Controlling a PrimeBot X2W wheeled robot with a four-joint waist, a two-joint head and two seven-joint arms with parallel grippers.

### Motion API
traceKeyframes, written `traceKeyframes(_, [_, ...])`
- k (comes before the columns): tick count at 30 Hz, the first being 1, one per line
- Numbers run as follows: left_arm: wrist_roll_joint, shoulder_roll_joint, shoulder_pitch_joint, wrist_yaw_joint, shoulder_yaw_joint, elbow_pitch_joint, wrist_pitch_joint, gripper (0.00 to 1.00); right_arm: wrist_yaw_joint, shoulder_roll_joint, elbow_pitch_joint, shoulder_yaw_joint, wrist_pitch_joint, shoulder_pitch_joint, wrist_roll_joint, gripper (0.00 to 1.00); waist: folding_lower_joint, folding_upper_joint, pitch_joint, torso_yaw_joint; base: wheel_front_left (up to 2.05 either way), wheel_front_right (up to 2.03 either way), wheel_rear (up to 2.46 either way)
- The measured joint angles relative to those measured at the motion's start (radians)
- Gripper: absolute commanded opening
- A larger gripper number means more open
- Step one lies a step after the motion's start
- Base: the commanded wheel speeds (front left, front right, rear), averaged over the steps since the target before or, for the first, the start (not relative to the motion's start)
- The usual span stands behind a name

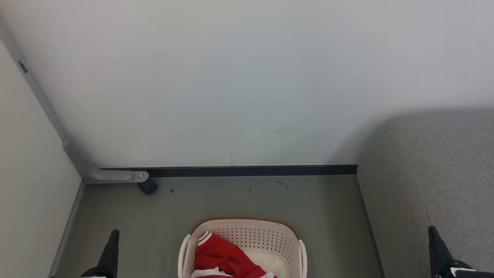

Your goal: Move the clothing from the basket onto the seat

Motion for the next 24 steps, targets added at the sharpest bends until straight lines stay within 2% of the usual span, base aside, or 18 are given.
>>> traceKeyframes(24, [0.000, 0.000, 0.000, 0.000, 0.000, 0.000, 0.000, 0.00, 0.000, 0.000, 0.000, 0.000, 0.000, 0.000, 0.000, 0.00, 0.0000, 0.0000, 0.000, 0.000, 0.00, 0.00, 0.00])
